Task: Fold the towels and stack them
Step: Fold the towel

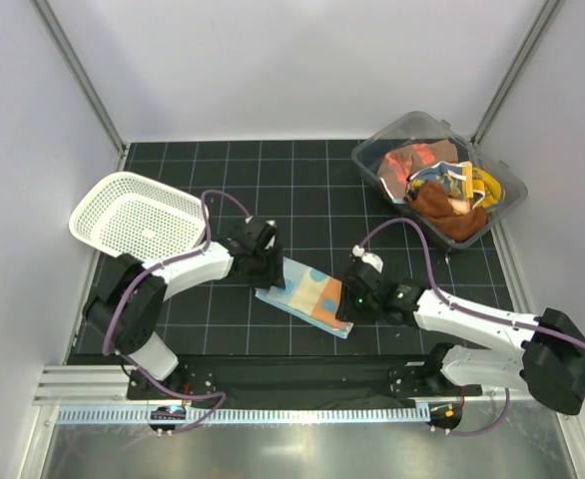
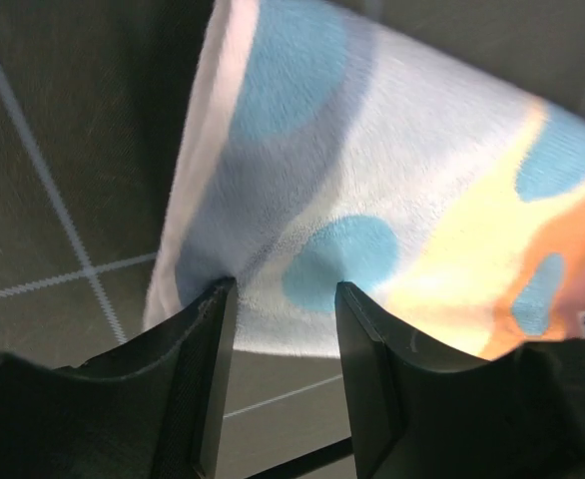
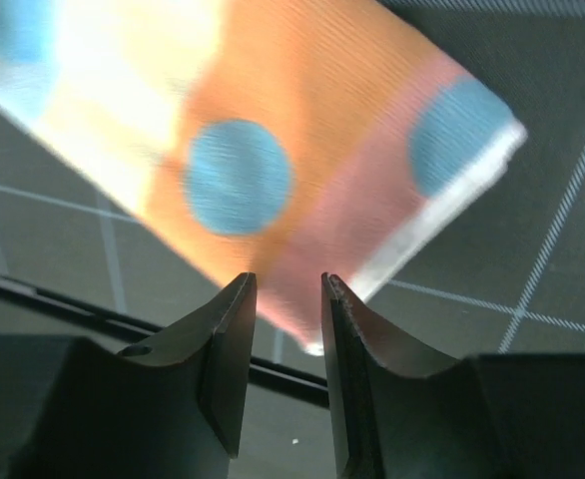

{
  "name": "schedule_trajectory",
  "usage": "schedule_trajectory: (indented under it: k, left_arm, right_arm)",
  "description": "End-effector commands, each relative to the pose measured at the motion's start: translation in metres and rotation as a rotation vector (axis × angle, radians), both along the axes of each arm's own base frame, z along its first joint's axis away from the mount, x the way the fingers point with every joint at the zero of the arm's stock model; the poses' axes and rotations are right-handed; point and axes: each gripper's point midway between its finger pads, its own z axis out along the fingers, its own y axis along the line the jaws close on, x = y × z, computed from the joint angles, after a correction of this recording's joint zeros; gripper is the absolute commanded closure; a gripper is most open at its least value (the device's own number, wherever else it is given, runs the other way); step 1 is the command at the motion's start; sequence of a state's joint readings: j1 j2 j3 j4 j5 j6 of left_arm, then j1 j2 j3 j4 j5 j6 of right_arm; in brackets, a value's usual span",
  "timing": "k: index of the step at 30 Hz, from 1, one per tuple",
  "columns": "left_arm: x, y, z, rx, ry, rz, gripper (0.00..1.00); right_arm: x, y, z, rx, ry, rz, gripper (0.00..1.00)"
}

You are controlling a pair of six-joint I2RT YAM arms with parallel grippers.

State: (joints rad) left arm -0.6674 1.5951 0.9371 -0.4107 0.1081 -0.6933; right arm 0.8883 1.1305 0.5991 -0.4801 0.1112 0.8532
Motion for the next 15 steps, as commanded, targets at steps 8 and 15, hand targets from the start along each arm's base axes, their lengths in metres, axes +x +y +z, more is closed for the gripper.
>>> schedule_trajectory:
  k: [8, 15]
  left_arm:
    - [0.004, 0.002, -0.007, 0.003, 0.0, 0.053, 0.51]
    - [0.018, -0.004, 0.034, -0.001, -0.058, 0.033, 0.46]
  right_arm:
    - [0.006, -0.006, 0.012, 0.083, -0.073, -0.106, 0.55]
    - [0.011, 0.016, 0.038, 0.158, -0.08, -0.057, 0.7]
